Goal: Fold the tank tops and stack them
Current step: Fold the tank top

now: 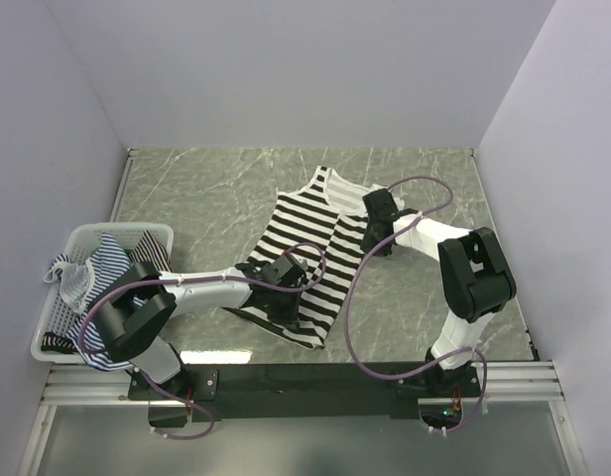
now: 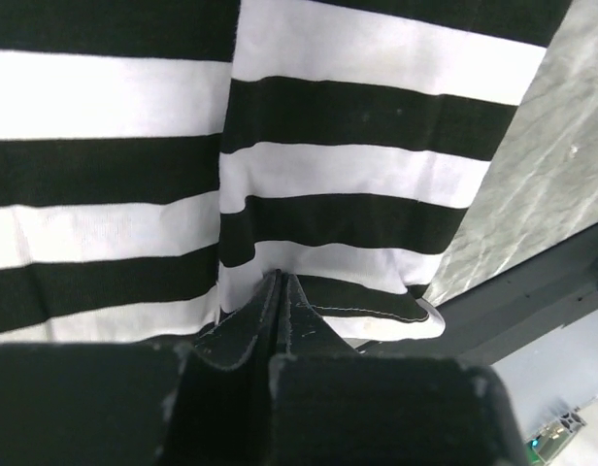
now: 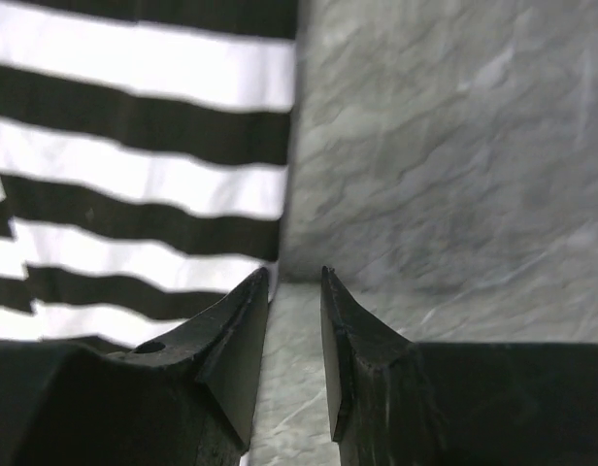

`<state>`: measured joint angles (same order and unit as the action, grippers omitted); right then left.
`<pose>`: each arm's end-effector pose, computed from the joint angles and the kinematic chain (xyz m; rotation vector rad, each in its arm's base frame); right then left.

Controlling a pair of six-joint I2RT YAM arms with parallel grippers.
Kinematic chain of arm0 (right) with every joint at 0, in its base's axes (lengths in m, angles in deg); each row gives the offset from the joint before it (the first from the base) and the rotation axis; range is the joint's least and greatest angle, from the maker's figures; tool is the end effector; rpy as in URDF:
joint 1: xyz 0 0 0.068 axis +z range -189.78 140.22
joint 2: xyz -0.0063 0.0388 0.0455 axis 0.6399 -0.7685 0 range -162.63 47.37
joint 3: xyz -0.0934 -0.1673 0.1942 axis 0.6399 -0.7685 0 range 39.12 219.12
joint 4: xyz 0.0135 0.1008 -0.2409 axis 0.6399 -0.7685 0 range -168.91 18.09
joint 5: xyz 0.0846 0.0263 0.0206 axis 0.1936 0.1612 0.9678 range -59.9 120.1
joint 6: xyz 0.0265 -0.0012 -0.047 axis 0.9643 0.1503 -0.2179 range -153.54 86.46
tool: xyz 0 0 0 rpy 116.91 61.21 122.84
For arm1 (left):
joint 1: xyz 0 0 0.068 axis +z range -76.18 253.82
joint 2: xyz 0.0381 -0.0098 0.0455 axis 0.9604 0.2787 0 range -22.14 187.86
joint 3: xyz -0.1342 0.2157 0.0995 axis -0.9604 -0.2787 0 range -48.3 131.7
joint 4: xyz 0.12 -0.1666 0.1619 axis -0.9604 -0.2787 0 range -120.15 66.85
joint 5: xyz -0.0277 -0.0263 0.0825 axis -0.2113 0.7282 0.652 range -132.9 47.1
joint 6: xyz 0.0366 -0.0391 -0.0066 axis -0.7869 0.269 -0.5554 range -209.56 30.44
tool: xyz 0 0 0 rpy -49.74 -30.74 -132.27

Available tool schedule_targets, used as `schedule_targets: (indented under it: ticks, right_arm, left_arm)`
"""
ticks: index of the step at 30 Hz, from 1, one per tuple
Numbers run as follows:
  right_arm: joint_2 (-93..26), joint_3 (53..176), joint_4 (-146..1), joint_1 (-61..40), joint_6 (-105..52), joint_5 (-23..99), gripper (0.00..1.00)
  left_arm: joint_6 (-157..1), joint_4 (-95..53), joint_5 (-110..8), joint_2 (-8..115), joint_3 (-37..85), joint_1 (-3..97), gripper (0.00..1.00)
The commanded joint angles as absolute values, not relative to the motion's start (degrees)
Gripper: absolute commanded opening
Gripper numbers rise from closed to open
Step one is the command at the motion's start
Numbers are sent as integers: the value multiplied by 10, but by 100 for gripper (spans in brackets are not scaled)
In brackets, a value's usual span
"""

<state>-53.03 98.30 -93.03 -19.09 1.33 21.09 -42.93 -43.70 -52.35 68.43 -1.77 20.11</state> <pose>0.3220 0.1156 0.1601 0.3768 2.6142 0.1188 0.1653 -0.2351 0.1517 0.2338 2.9012 -0.6580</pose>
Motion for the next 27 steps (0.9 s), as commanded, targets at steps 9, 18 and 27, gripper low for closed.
schedule_targets:
  ticks: [9, 18, 27]
  right_arm:
    - [-559, 1056, -992, -215, -44, 225, 36]
    - [-515, 1049, -968, -192, -23, 216, 45]
    - [-562, 1087, -984, -191, -36, 196, 45]
  left_arm:
    - [-443, -511, -476, 649, 6, 201, 7]
    - [-466, -551, -466, 614, 47, 201, 31]
    - [-461, -575, -439, 616, 28, 199, 32]
